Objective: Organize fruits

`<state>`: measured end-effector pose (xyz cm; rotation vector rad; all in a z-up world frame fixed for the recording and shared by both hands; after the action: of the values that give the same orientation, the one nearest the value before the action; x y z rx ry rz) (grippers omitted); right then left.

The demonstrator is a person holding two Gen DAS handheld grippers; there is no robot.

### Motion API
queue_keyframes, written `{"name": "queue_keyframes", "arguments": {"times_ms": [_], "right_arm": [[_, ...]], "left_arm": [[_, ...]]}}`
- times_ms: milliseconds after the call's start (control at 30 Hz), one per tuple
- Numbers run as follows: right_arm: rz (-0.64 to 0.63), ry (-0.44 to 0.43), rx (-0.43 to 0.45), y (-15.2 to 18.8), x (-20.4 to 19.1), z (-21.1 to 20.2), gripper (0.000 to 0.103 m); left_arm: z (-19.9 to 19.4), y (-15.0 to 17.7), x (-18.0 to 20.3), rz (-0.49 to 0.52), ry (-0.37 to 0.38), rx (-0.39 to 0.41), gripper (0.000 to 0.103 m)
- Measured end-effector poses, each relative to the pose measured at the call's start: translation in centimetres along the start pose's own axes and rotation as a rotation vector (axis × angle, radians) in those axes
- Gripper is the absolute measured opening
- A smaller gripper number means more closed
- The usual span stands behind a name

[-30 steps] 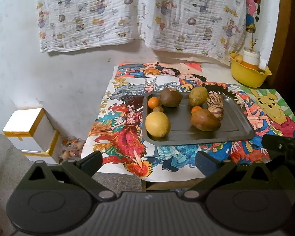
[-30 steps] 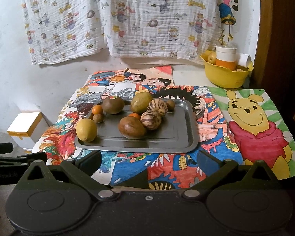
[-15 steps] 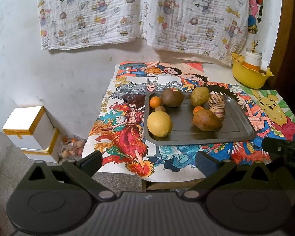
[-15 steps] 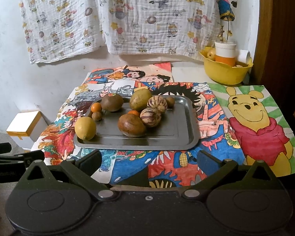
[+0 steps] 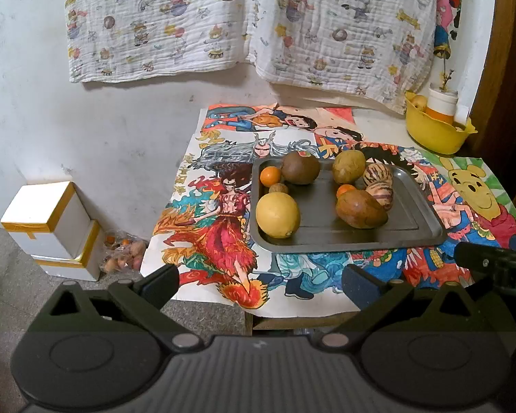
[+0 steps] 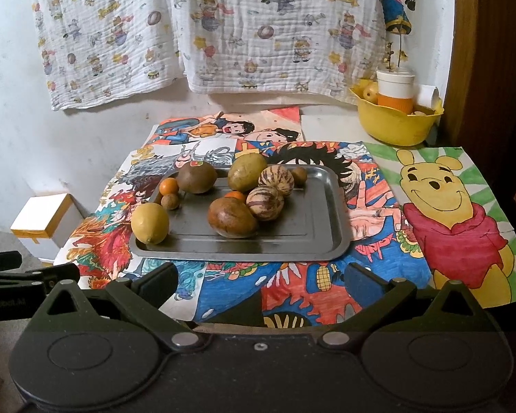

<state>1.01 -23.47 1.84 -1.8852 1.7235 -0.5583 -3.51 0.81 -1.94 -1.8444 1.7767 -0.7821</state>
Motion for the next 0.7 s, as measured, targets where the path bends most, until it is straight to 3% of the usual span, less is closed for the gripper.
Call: {"name": "queue_keyframes", "arguments": {"times_ms": [700], "right_arm": [[0.004,0.007,-0.005,-0.19,-0.64,0.28,0.102]], "left_arm": [[0.49,-0.34,-0.44,0.019,-0.026,-0.012,0.102]]}}
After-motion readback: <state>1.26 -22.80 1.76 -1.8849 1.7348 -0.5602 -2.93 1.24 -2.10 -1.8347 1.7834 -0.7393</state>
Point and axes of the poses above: each gripper's, at about its wrist camera, not at the fingertips, and z roughly the way its jaws point, x to its right, y to its underside, the point moved 6 cm from there along z, roughly the way its jaws point, and after that the axes turned 5 degrees about y, right-handed, at the moved point
